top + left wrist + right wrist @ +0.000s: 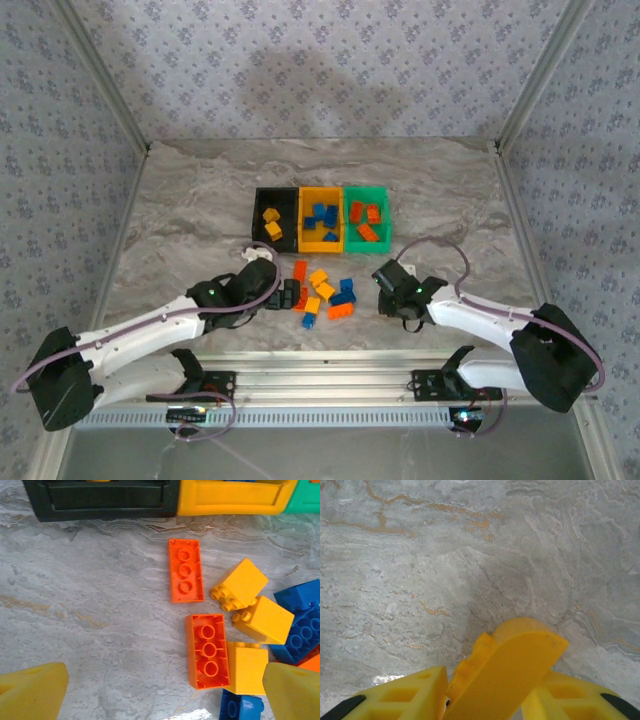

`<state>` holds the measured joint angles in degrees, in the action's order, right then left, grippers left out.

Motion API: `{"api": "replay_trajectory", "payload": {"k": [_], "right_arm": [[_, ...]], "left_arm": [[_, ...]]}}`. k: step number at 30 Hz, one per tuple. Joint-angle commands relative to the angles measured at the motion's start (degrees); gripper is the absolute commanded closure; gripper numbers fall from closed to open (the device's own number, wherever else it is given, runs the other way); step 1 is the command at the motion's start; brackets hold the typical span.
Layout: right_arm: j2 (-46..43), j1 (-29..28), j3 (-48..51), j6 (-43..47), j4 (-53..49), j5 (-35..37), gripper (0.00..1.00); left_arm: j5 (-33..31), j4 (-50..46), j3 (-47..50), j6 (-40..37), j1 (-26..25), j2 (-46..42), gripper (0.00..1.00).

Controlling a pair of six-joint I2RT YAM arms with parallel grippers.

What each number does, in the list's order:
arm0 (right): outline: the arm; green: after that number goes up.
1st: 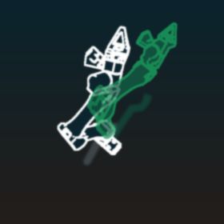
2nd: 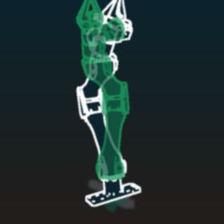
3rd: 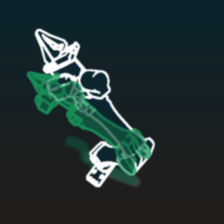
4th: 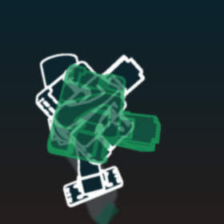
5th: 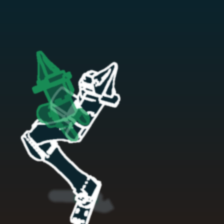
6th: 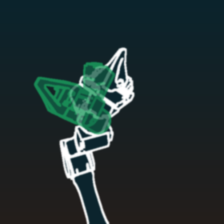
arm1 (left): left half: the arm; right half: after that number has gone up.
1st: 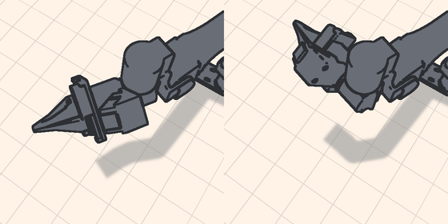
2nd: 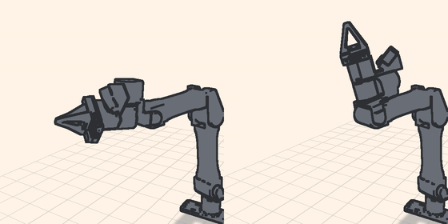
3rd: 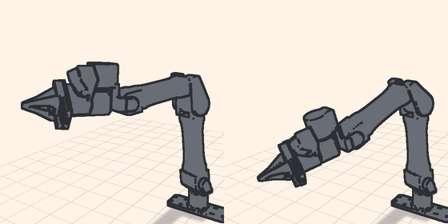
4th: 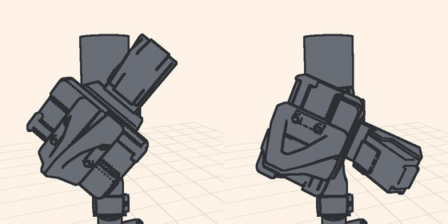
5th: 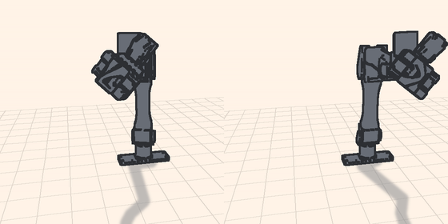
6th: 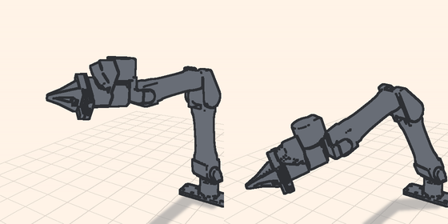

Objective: Sort the legos into containers by color

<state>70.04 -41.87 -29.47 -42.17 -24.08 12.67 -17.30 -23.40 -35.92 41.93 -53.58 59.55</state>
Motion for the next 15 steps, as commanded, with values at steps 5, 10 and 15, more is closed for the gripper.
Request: {"api": "replay_trajectory", "payload": {"k": [5, 10, 15], "right_arm": [[-2.38, 0.68, -1.57, 1.52, -1.44, 0.83, 0.72], [-4.05, 0.81, -2.68, 3.52, -2.14, 0.94, 0.83], [-5.84, -1.06, -7.55, 8.01, -1.30, -1.21, 0.86]], "left_arm": [[-1.90, -2.17, 0.15, 1.35, 1.00, -0.97, 0.00], [-2.66, -3.54, 0.39, 1.73, 1.15, -1.73, 0.00], [-5.00, -7.33, 0.97, 2.28, 1.71, -5.01, 0.00]]}}
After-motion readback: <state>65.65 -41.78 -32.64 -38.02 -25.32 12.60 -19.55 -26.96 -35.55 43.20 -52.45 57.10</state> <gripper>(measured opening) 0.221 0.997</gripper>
